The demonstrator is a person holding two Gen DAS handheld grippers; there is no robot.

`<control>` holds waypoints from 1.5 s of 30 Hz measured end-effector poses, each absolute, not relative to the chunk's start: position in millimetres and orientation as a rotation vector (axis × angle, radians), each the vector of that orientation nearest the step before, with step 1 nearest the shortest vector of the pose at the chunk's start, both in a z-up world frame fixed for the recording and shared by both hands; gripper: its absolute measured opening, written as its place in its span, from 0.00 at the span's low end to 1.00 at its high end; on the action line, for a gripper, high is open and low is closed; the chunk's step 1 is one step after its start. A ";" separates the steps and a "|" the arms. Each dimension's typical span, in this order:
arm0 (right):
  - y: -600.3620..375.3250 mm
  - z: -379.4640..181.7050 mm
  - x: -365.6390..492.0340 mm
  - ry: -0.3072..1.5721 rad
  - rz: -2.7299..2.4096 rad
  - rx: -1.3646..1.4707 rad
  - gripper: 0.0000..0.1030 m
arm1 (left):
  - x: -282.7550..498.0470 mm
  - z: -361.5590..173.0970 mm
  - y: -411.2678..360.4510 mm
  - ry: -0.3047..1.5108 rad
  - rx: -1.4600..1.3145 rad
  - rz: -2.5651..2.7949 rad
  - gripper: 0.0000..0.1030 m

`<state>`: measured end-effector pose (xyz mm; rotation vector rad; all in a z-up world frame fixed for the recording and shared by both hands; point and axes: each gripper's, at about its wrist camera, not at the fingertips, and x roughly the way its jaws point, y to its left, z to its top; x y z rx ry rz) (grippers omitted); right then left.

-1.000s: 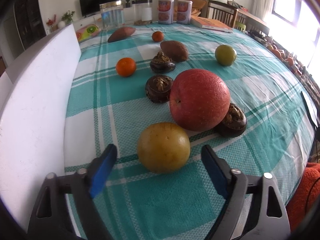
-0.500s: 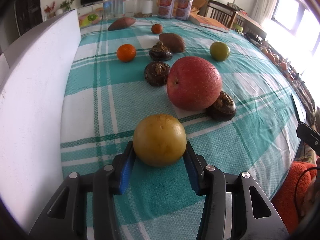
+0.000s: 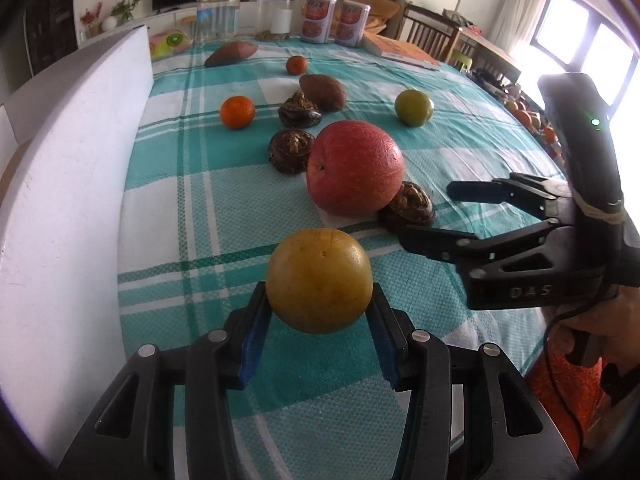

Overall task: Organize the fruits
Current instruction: 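Grasp a dark brown round fruit with the right tool while the left lifts the yellow fruit, then carry both fruits over the white box and open both tools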

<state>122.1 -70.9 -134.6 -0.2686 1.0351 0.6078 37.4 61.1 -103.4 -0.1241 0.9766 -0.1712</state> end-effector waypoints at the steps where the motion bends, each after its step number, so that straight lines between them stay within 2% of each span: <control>1: -65.6 -139.6 123.0 1.039 0.608 -0.280 0.80 | 35.4 -101.8 60.5 0.974 -0.124 -0.178 0.48; 3: -57.5 -143.9 120.5 1.007 0.616 -0.311 0.79 | 32.1 -98.6 59.7 0.970 -0.124 -0.187 0.48; 4: -56.0 -143.6 119.1 0.996 0.620 -0.319 0.73 | 31.0 -97.4 59.5 0.968 -0.125 -0.190 0.48; 5: -56.2 -142.1 118.9 0.986 0.616 -0.313 0.65 | 29.8 -96.2 59.4 0.969 -0.129 -0.194 0.48; 6: -58.2 -140.0 118.1 0.984 0.610 -0.302 0.48 | 29.0 -94.7 59.4 0.970 -0.136 -0.200 0.48; 13: -110.6 -115.5 106.9 1.057 0.550 -0.093 0.48 | 14.4 -65.9 59.0 0.921 -0.182 -0.255 0.48; 18: -137.6 -75.4 91.0 1.020 0.559 0.058 0.48 | -3.7 -26.7 70.8 0.866 -0.247 -0.310 0.48; 26: -68.3 -11.8 58.0 0.923 0.769 0.094 0.48 | -40.1 25.5 138.1 0.771 -0.293 -0.197 0.48; 33: 46.4 2.4 29.0 0.924 0.990 0.011 0.48 | -57.3 1.1 225.5 0.802 -0.328 0.097 0.48; 42: 149.1 -35.2 3.9 0.977 1.074 -0.207 0.48 | -66.1 -37.9 274.9 0.865 -0.343 0.308 0.48; 44: 156.8 -40.2 3.5 0.981 1.063 -0.230 0.51 | -65.6 -40.7 274.5 0.864 -0.325 0.344 0.54; 45: 156.6 -39.7 4.7 0.976 1.058 -0.225 0.61 | -65.0 -40.2 274.2 0.858 -0.310 0.364 0.69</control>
